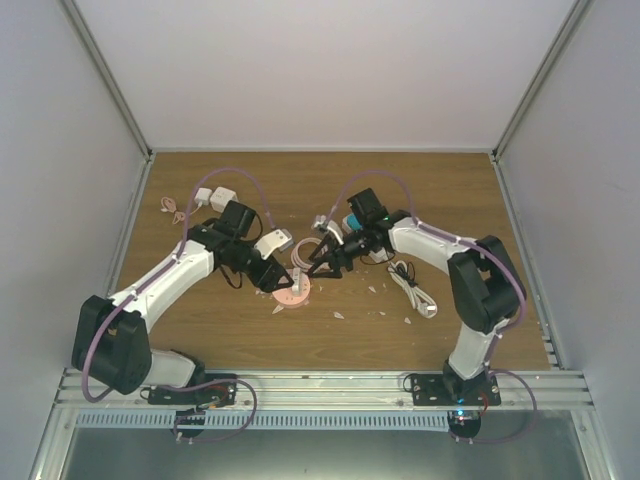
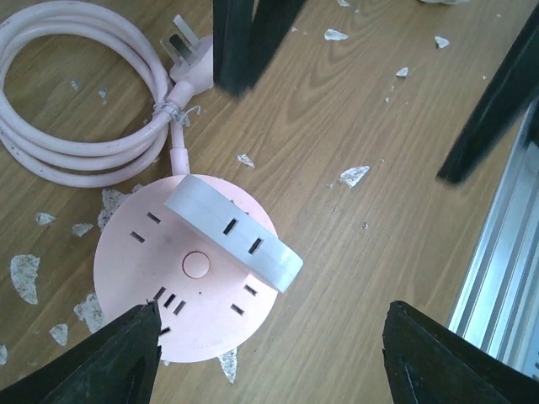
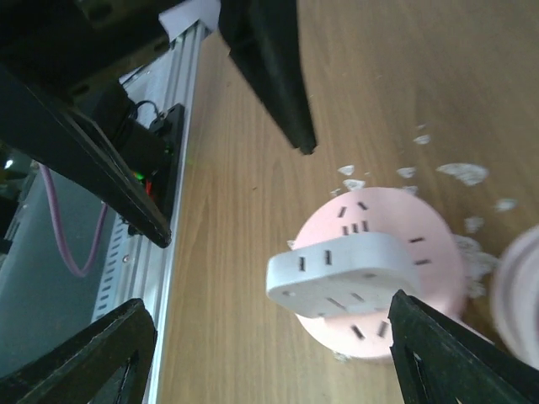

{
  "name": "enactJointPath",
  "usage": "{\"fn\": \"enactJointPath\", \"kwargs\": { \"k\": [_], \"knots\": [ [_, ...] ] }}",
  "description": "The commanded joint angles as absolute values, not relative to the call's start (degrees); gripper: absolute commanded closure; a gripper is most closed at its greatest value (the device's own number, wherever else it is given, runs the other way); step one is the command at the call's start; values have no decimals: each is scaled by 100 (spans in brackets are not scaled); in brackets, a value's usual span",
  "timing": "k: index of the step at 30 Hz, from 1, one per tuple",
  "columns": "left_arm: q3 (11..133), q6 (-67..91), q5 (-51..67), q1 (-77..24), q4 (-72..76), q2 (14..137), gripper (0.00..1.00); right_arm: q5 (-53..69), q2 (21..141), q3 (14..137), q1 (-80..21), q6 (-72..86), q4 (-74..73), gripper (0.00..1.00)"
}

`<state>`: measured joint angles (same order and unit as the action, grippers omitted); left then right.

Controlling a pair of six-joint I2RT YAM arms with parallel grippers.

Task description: Pull the plug off the socket

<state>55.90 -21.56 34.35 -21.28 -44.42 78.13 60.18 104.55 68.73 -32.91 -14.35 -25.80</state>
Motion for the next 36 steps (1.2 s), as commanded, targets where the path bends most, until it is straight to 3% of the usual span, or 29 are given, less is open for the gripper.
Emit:
{"fn": "enactJointPath", "kwargs": {
  "k": [1, 13, 25, 36],
  "knots": [
    [5619, -1269, 2819, -2428, -4174, 7647, 28, 5934, 10002, 6694, -2847, -1495, -2330, 23],
    [6175, 401, 1709, -3361, -4532, 8302, 38, 5947, 9351, 6177, -2003, -1107, -1683, 22],
    [6498, 563, 931, -3874, -4480, 9167, 51, 6018, 9180, 5902, -1970, -1166, -1625, 22],
    [6544, 197, 39, -3990, -4371, 9320, 83, 6025, 9107, 5844, -1976, -1218, -1599, 22]
  ]
}}
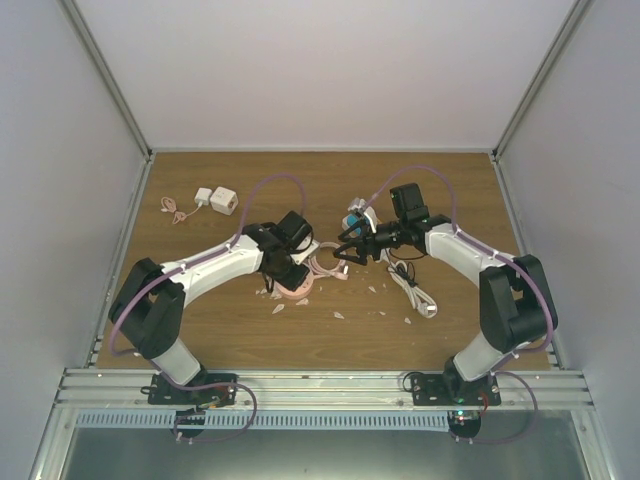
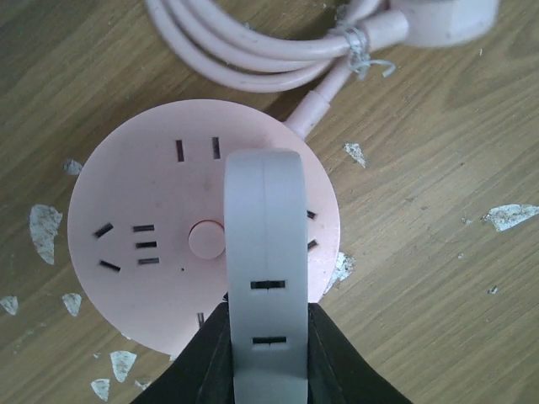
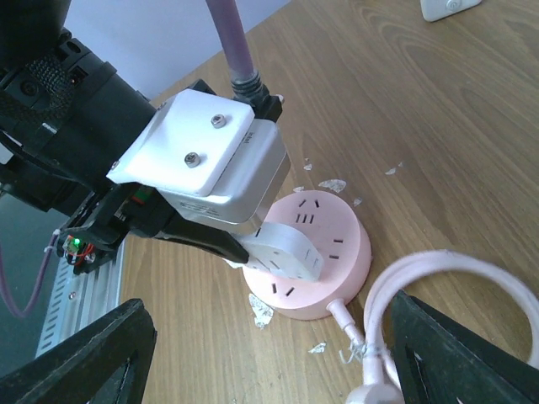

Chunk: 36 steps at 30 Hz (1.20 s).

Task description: Pull the plug off the socket

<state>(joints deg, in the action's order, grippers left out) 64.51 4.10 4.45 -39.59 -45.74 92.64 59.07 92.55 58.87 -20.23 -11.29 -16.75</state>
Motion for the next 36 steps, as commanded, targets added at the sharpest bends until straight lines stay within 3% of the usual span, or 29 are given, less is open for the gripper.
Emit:
{"fn": "enactJointPath", "kwargs": {
  "k": [1, 6, 10, 23, 36],
  "knots": [
    [6523, 114, -102, -3990, -4347, 9295, 87, 6036, 9101, 5837, -1976, -1235, -1608, 22],
    [6422, -643, -149, -3990, -4412, 9297, 100, 6078, 9103, 5821, -1976, -1443, -1672, 22],
    [6059, -1480, -325, -3984, -4307, 9090, 100, 6154, 9069, 5754, -1995, -1826, -1785, 21],
    [4890, -4051, 882, -3839, -4134, 7923, 100, 5914, 8718, 4817, -2478, -2544, -1023, 19],
    [4331, -5803, 1263, -3524, -4083, 7323, 100, 5107, 9271, 4165, -3387, -2042, 1321, 20]
  ]
}}
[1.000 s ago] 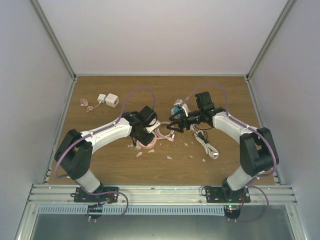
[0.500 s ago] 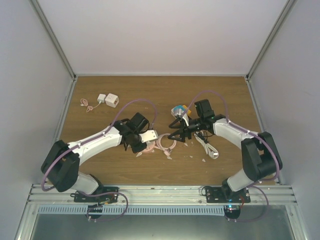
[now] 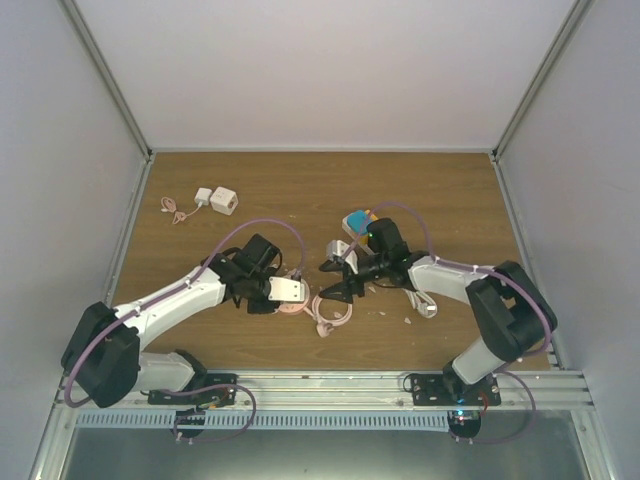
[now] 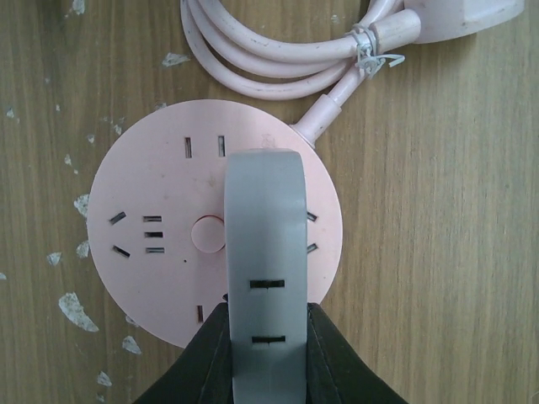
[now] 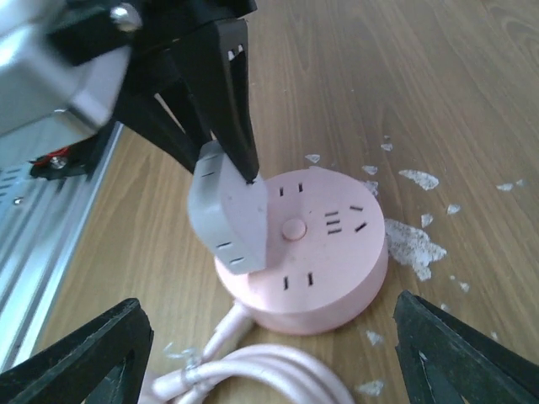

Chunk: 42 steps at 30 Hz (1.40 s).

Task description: Pull the plug off the socket

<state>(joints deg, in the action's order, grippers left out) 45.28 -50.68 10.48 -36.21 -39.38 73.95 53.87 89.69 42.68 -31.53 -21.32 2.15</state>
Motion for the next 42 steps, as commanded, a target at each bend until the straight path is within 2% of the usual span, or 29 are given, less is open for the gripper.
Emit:
{"fn": "enactJointPath", "kwargs": {
  "k": [1, 10, 17, 32, 42],
  "knots": [
    [4325, -5881, 1272, -3487, -4081, 7328, 99, 5054, 9344, 4145, -3456, -1994, 1511, 21],
    [4772, -5937, 1690, -3376, -4241, 7485, 95, 4617, 9857, 3873, -3934, -1824, 3039, 25],
    [4895, -5835, 1975, -3366, -4265, 7608, 94, 4252, 10167, 3697, -4186, -1966, 3486, 28],
    [5072, -5517, 2302, -3328, -4163, 7734, 95, 4179, 10821, 3816, -4510, -1915, 3984, 31],
    [5329, -5534, 2550, -3097, -4408, 7629, 97, 4165, 11185, 3867, -4525, -1922, 3849, 41]
  ]
}}
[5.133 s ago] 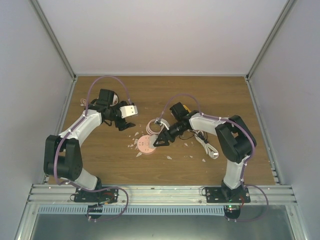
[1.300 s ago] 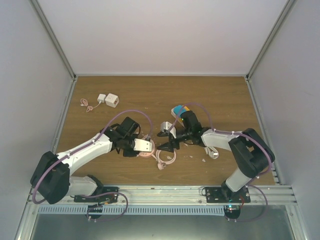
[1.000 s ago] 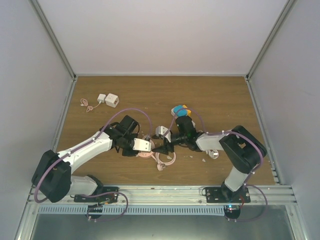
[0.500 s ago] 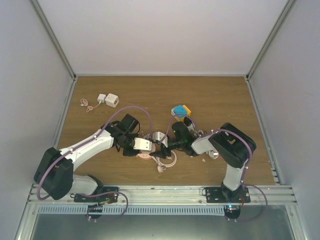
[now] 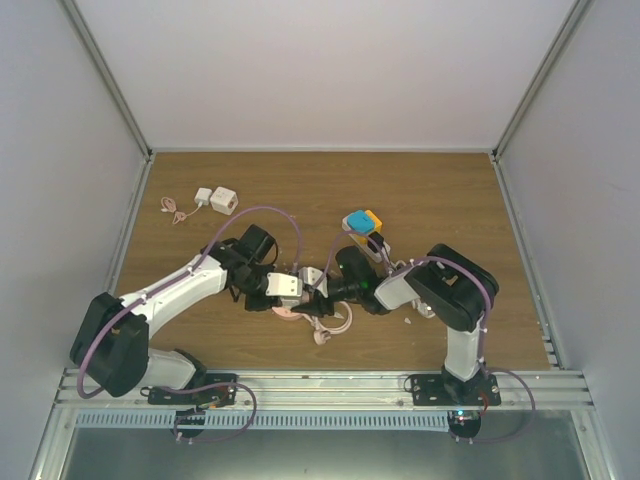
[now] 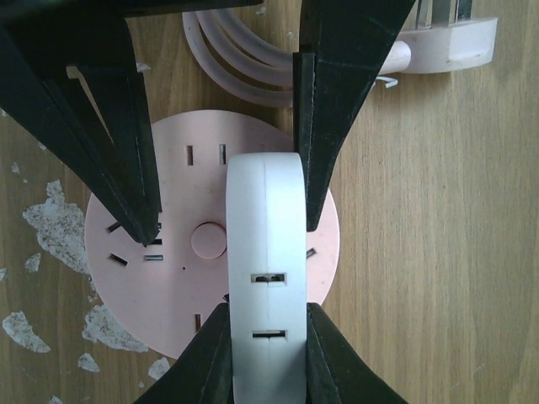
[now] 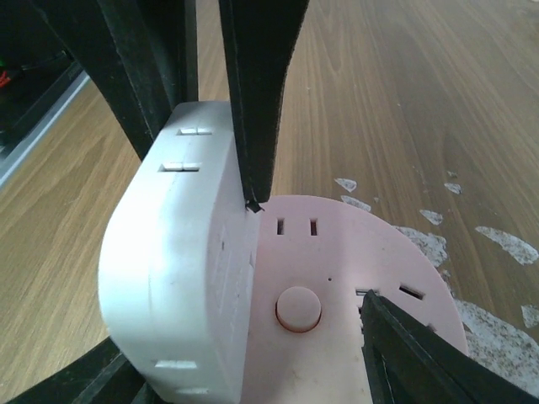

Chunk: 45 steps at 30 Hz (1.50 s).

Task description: Pull the plug off the socket

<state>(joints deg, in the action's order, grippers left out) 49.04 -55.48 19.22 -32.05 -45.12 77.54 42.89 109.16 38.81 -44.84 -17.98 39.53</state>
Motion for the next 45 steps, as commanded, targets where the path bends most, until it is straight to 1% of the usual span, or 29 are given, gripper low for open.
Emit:
{"fn": "enactJointPath", "kwargs": {
  "k": [1, 16, 22, 29, 38, 41, 45],
  "knots": [
    [5373, -5540, 2585, -3056, -4463, 7625, 97, 4155, 11211, 3863, -4527, -1972, 3831, 41],
    [5754, -5637, 3525, -2465, -4910, 7689, 100, 4005, 11558, 4091, -4518, -2242, 3332, 41],
    [5412, -5513, 3462, -2470, -4385, 7583, 100, 4048, 11711, 4281, -4509, -2217, 3085, 42],
    [5402, -5322, 3755, -2386, -4301, 7809, 100, 4070, 11802, 4365, -4498, -2317, 2860, 42],
    [5065, -5054, 3548, -2347, -3873, 7945, 100, 4331, 11502, 4370, -4580, -2092, 3036, 33],
    [5007, -4983, 3486, -2345, -3807, 7927, 100, 4350, 11441, 4356, -4651, -2078, 3071, 31],
    [5094, -5001, 3544, -2346, -3927, 7855, 100, 4233, 11574, 4435, -4684, -2172, 2938, 35]
  ]
}}
